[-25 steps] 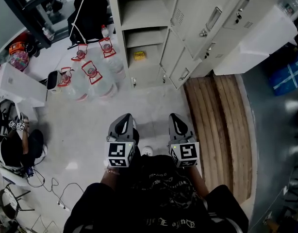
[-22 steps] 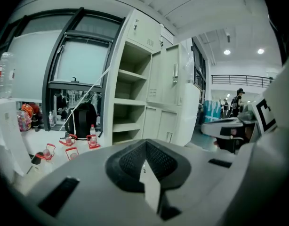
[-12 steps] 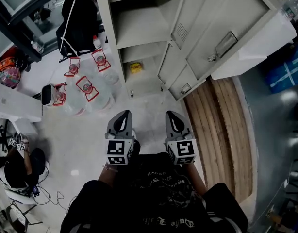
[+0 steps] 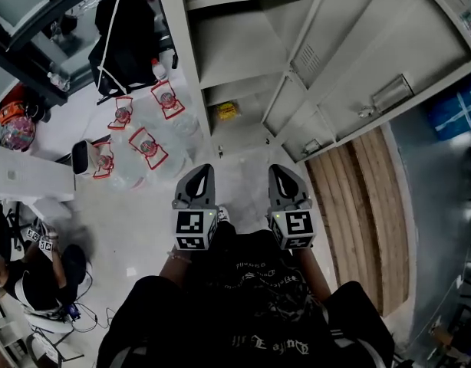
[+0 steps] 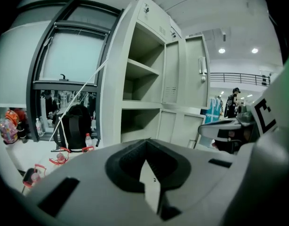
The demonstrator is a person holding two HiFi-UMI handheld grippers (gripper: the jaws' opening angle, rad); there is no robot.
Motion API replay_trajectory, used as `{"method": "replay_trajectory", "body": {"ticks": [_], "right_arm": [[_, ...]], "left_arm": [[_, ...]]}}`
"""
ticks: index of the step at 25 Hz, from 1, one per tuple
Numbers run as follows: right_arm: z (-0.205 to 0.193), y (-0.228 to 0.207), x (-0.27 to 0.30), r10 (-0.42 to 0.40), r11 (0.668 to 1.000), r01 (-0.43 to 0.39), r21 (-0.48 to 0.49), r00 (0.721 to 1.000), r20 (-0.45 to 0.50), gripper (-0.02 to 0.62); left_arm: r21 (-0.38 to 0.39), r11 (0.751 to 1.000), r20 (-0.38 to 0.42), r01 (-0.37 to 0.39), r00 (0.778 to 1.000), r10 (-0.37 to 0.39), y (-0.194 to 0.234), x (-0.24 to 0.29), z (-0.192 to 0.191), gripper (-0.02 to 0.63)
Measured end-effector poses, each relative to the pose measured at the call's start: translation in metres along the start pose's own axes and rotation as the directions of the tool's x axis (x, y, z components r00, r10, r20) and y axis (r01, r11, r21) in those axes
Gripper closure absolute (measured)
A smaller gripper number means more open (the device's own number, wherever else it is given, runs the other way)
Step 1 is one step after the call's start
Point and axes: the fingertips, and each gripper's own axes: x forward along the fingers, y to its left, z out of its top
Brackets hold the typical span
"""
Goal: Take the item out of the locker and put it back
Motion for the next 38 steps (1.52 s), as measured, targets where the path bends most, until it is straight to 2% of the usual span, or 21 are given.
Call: {"method": "replay_trajectory", "body": {"ticks": [4, 10, 23, 34, 38], "right_arm": [[0.003, -0.003, 0.013, -0.024, 1.000, 0.024, 0.014, 1.000, 0.001, 0.589], [0.009, -0.004, 0.030, 0.006, 1.000, -0.006, -0.015, 1.000, -0.004, 0.589], [0.015, -0.029, 0.045, 0.108, 0.994, -0.109, -0.024, 0.993, -0.037, 0.589], [-0.011, -0.041, 0.114, 0.203, 0.977, -0.207, -0.052, 0.977, -0.064, 0.586], [-0.030, -0.041, 0.141, 0.228, 0.971, -0.232, -0.050, 0.970, -0.087, 0.524]], "left_arm": [[0.007, 0.999, -0.003, 0.035, 0.999, -0.035, 0.002, 0.011, 0.002, 0.600], [-0.004, 0.999, 0.010, 0.036, 0.999, -0.036, 0.002, 0.018, 0.011, 0.600], [-0.084, 0.992, 0.005, -0.095, 0.995, 0.096, -0.008, 0.025, 0.001, 0.600], [-0.124, 0.974, 0.014, -0.190, 0.981, 0.193, 0.002, 0.055, -0.026, 0.600], [-0.149, 0.966, 0.007, -0.210, 0.977, 0.214, 0.006, 0.068, -0.044, 0.600]]}}
